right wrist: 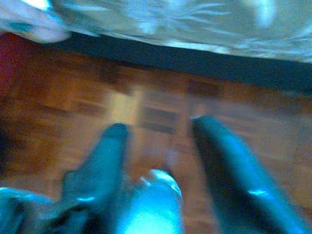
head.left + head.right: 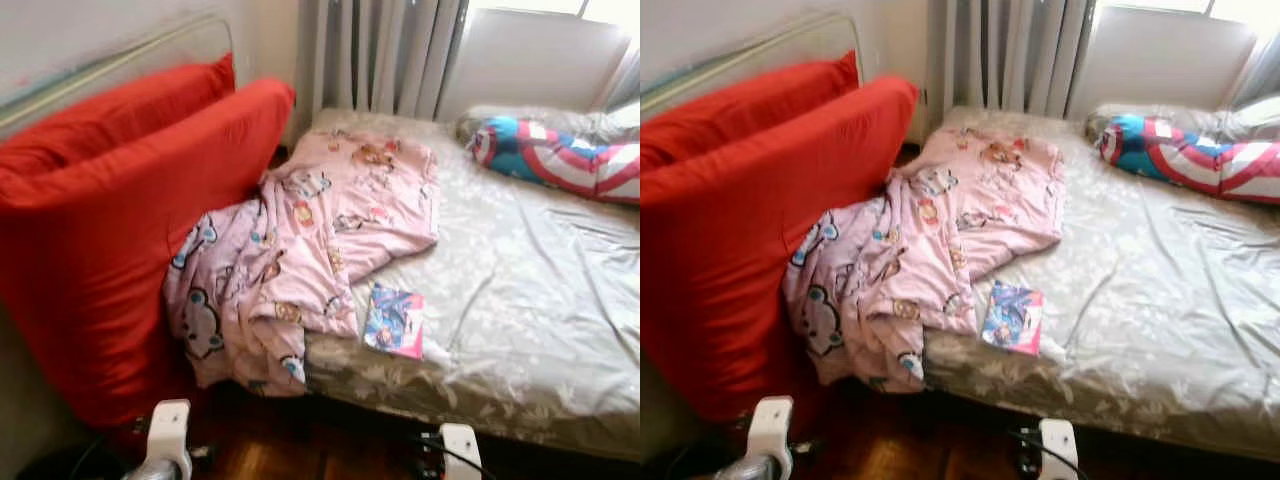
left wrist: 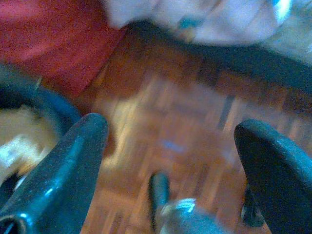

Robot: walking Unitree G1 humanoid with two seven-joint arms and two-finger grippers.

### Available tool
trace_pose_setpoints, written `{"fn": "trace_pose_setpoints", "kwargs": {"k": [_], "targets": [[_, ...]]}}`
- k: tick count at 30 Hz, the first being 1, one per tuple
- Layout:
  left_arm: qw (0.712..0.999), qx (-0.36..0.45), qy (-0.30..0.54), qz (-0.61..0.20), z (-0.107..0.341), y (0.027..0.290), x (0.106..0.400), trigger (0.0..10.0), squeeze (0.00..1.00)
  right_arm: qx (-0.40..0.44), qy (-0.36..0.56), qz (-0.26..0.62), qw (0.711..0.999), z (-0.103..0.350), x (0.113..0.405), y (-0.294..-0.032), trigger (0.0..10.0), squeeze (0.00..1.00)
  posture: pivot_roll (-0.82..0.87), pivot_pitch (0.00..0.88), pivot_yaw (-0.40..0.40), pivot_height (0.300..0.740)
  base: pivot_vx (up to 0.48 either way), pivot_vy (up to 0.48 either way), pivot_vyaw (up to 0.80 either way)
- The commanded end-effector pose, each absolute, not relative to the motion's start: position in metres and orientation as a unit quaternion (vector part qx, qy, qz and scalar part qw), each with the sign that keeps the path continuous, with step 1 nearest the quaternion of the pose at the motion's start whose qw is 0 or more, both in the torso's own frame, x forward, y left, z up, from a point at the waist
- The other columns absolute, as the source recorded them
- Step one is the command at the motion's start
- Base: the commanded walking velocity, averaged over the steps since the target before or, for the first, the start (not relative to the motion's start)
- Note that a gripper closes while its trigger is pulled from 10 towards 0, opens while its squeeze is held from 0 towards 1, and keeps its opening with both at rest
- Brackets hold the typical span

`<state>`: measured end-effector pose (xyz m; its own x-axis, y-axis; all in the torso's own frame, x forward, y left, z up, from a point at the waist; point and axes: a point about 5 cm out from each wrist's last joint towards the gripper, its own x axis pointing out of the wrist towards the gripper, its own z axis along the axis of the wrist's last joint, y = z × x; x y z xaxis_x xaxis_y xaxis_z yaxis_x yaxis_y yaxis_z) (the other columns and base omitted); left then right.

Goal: Clean up the room

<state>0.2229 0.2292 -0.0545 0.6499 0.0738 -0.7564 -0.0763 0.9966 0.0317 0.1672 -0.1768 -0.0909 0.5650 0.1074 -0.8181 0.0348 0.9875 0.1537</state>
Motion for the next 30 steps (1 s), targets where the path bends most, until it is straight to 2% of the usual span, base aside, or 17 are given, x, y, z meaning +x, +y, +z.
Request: {"fn": "trace_pose_setpoints", "kwargs": {"k": [1,23,30], "targets": [[0.908,-0.009,0.419,0.030,-0.0563,0.2199,0.2238,10.0,0.00,0.070,0.473,0.008,0.879,-0.0920,0.1624,-0.1871,10.0,0.00,-0.04,0.000,-0.051,0.740,0.307,0.000,0.00],[0.908,-0.011,0.418,0.030,-0.0563,0.2197,0.2239,10.0,0.00,0.068,0.462,0.006,0.884,-0.0908,0.1640,-0.1876,10.0,0.00,-0.04,0.000,-0.052,0.740,0.306,0.000,0.00],[0.909,-0.008,0.416,0.033,-0.0557,0.2206,0.2244,10.0,0.00,0.075,0.459,-0.001,0.885,-0.0907,0.1642,-0.1870,10.0,0.00,-0.04,0.000,-0.048,0.740,0.264,0.000,0.47]]}}
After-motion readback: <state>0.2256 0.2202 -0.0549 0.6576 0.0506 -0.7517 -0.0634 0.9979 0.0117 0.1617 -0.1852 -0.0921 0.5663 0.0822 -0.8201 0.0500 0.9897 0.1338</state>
